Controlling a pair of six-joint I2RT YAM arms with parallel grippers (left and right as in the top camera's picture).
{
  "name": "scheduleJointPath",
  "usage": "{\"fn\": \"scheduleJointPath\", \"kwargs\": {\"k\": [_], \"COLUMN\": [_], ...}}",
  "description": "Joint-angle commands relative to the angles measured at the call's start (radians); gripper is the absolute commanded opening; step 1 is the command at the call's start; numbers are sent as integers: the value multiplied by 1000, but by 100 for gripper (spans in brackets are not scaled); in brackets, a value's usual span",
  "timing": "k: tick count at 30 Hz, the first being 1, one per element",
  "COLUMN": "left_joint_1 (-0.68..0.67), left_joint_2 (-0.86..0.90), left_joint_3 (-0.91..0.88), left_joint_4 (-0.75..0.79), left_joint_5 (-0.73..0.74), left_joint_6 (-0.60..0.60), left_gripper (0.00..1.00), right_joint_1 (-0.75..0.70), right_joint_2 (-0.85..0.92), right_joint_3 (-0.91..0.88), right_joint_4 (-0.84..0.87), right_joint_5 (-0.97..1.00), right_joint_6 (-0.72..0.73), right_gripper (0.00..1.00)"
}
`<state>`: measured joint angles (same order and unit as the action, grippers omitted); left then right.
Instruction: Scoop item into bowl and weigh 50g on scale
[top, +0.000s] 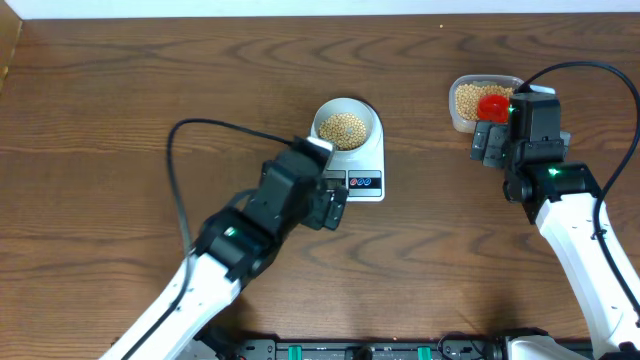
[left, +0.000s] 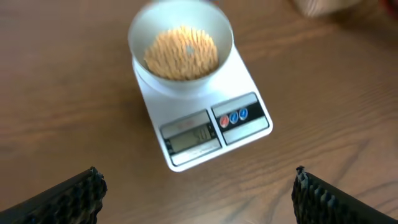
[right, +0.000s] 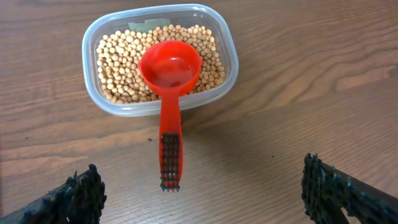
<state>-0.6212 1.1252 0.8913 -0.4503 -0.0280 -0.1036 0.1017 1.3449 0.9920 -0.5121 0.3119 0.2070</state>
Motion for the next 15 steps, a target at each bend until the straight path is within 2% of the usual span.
{"fn": "scheduleJointPath", "kwargs": {"k": [1, 11, 15], "left_joint_1": [37, 191, 253], "left_joint_2": [-80, -291, -402], "left_joint_3": [-5, -13, -68], "left_joint_4": [-6, -19, 8], "left_joint_5": [-18, -6, -6], "left_joint_6": [58, 59, 58], "left_gripper": [98, 98, 98], "right_joint_1": [3, 3, 3], "right_joint_2": [-18, -18, -18], "right_joint_3": [21, 21, 21], "right_joint_4": [-2, -2, -2], "right_joint_5": [18, 19, 19], "right_joint_6": [-10, -10, -10], "right_gripper": [99, 99, 99]}}
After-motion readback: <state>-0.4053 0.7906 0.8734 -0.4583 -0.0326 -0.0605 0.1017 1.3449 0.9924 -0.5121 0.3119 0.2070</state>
